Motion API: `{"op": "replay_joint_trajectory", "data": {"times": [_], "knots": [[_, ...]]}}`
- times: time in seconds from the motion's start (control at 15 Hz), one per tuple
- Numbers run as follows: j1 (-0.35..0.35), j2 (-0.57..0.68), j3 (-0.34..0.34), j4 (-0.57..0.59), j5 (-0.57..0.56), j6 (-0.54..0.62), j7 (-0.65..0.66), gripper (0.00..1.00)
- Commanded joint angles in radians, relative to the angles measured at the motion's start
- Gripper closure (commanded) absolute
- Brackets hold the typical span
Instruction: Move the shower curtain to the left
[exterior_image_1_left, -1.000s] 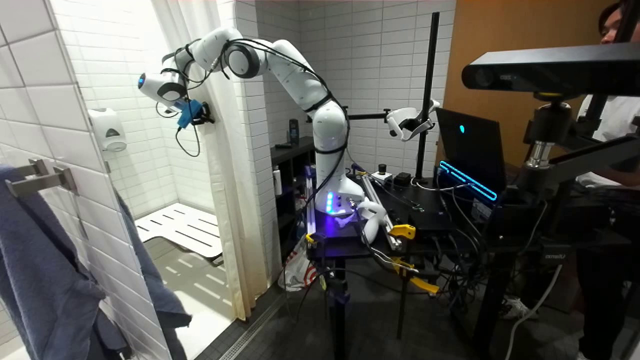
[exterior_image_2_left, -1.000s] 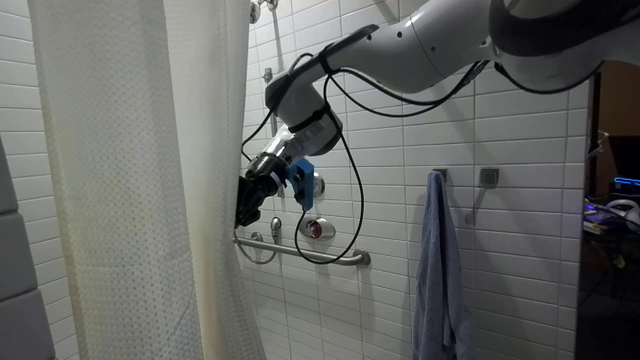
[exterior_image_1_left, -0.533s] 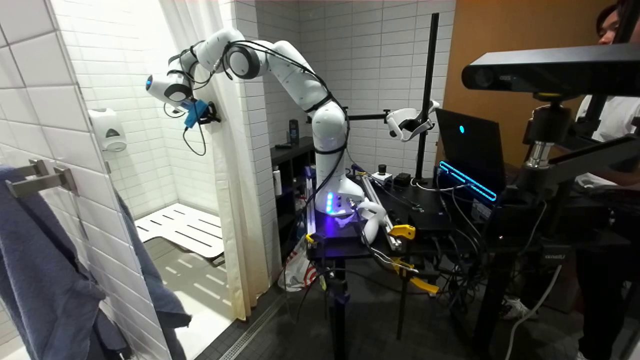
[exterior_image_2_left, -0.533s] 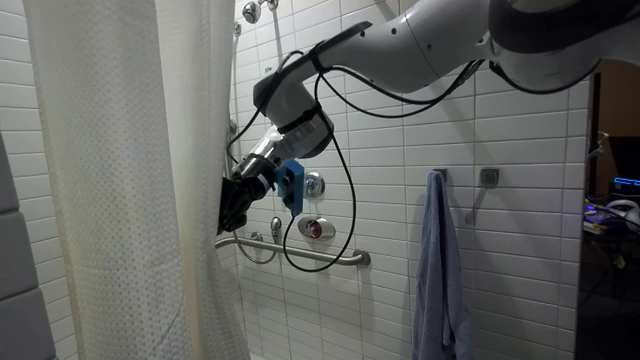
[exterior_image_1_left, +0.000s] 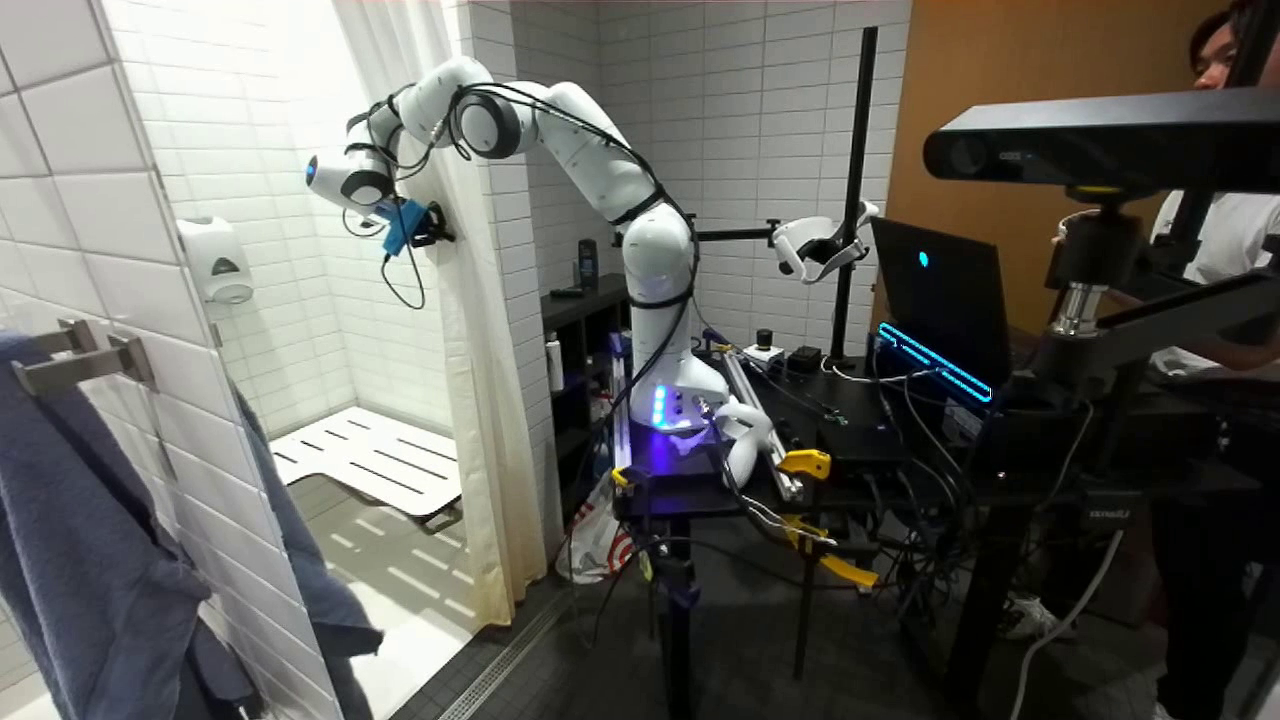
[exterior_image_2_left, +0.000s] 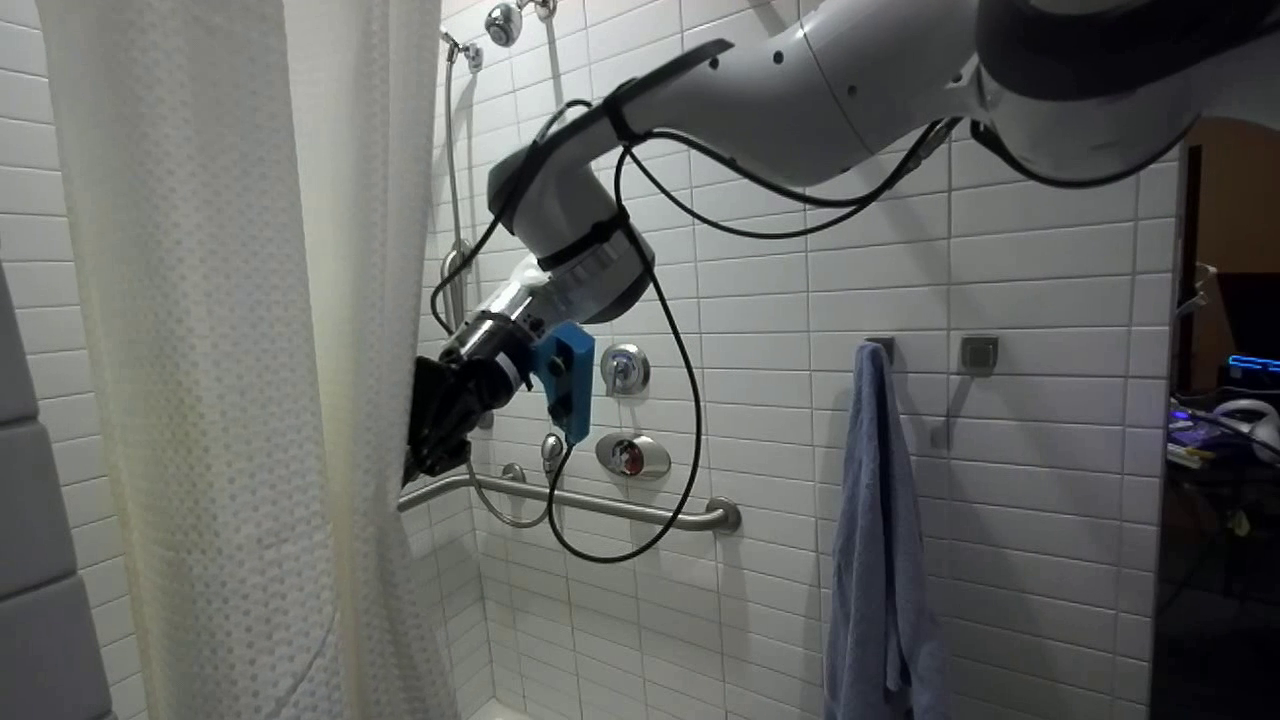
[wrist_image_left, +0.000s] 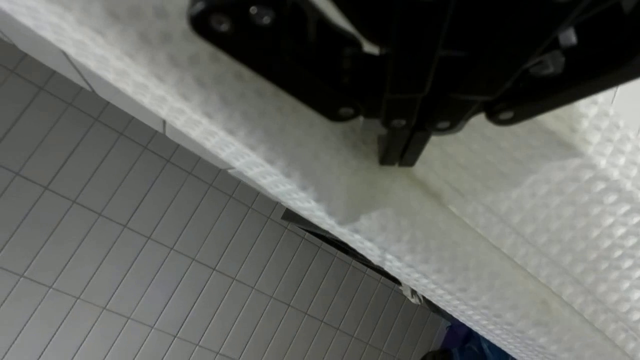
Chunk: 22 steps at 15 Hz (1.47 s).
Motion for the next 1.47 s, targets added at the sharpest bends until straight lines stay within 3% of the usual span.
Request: {"op": "replay_joint_trajectory", "data": {"times": [0.0, 1.4], "knots": [[0.013, -0.001, 0.006, 0.001, 0.032, -0.023, -0.012, 1.00], [0.058, 0.012, -0.003, 0.001, 0.066, -0.077, -0.024, 0.98]]}}
